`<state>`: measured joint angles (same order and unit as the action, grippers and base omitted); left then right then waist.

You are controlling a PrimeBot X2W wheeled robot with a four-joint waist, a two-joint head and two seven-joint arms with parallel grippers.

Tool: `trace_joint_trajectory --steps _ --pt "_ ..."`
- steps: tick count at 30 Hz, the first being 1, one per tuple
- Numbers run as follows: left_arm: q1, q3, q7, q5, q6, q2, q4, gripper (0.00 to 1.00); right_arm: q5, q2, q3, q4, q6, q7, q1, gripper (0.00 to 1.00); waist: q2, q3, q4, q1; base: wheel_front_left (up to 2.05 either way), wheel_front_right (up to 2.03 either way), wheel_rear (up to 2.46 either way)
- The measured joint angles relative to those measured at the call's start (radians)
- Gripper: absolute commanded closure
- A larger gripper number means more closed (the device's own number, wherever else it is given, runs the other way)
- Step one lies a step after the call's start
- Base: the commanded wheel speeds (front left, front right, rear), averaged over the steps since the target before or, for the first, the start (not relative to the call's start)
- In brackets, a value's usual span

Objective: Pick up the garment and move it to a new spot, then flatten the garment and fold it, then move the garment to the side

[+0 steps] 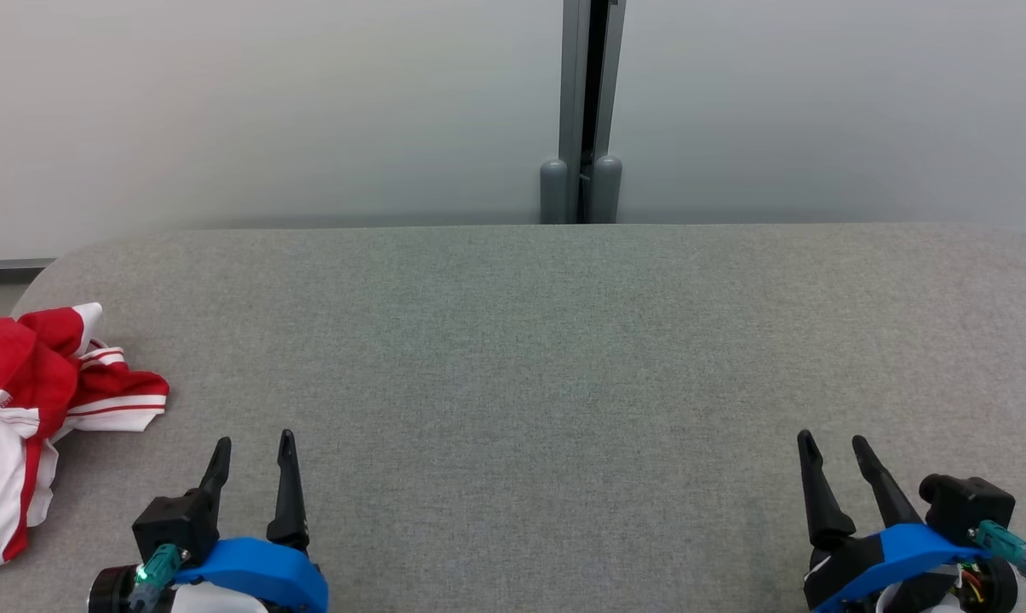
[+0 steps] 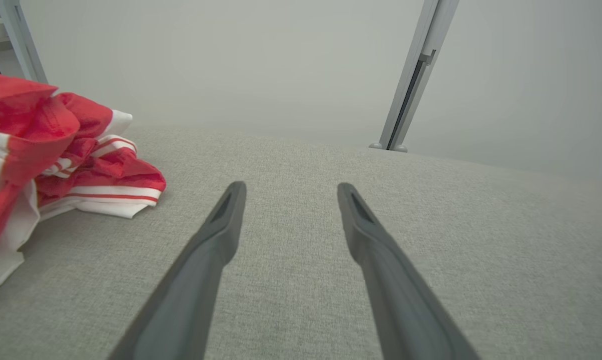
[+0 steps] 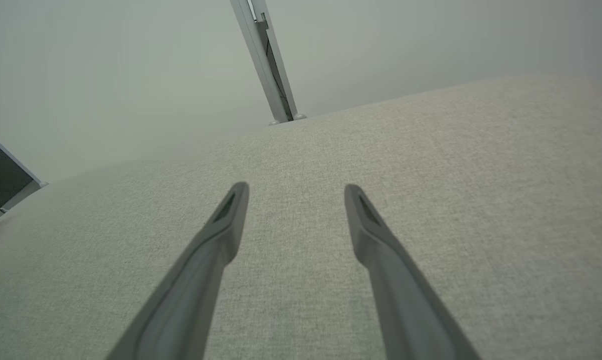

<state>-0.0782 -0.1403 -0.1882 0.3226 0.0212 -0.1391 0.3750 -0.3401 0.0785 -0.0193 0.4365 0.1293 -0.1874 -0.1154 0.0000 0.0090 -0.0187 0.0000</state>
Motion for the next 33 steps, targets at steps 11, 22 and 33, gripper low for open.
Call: trace_joint_trajectory --steps 11,22,33 --pt "0.011 -0.004 -0.025 -0.090 0.013 0.004 0.007 0.00 0.093 -0.006 -0.011 0.014 0.000 -0.024 0.000 0.00 0.0000 0.000 -0.003 0.0000 0.00 0.00 0.00" --pt "0.013 -0.002 -0.044 -0.173 0.014 0.005 0.017 0.00 0.186 -0.015 -0.029 0.034 0.000 -0.046 0.000 0.00 0.0000 -0.003 -0.006 0.0000 0.00 0.00 0.00" --pt "0.015 -0.001 -0.066 -0.257 0.009 0.007 0.026 0.00 0.265 -0.021 -0.028 0.051 0.001 -0.066 0.000 0.00 0.0000 0.000 -0.012 0.0000 0.00 0.00 0.00"
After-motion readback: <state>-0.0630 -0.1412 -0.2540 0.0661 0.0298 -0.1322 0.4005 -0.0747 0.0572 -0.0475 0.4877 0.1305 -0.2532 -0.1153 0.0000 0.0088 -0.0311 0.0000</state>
